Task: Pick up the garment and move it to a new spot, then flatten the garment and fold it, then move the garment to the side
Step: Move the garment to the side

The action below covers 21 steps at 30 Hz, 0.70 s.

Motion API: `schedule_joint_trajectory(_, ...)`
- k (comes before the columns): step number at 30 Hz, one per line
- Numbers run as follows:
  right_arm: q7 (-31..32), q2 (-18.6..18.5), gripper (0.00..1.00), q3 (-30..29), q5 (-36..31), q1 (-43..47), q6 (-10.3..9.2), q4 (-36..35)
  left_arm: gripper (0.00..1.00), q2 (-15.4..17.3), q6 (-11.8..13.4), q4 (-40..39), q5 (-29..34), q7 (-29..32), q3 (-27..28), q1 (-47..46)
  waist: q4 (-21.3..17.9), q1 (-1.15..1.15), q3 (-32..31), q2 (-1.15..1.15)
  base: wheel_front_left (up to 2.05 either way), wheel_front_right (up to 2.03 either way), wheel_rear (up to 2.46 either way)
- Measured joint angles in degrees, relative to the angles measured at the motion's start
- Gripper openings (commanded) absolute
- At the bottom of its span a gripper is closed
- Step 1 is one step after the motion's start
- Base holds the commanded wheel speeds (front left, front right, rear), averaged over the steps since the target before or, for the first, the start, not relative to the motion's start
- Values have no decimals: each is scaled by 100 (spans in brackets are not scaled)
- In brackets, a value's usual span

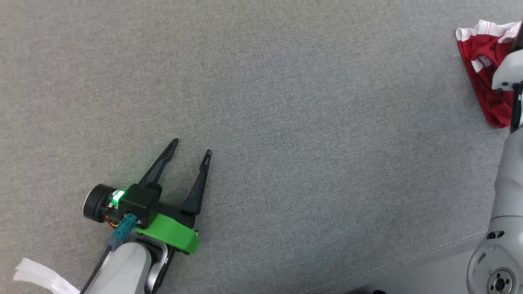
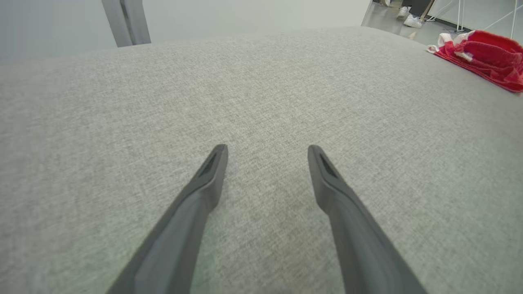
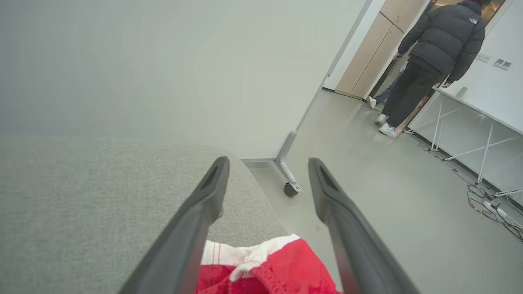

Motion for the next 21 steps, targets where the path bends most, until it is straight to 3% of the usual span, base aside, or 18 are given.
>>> schedule_joint_trajectory(6, -10, 18, 100, 1586, 1664, 551, 0, -427, 100, -249, 0, 220, 20, 1, 572, 84, 102, 0, -401, 0, 0, 0, 0)
schedule_joint_trajectory(10, -11, 18, 100, 2072, 2550, 993, -1, -672, 100, -393, 0, 343, 110, 1, 922, 158, 229, 0, -670, 0, 0, 0, 0)
schedule_joint_trajectory(21, -11, 18, 100, 2976, 3389, 2376, -1, -566, 100, -737, 0, 609, 436, 1, 2040, 530, 655, 0, -1431, 0, 0, 0, 0)
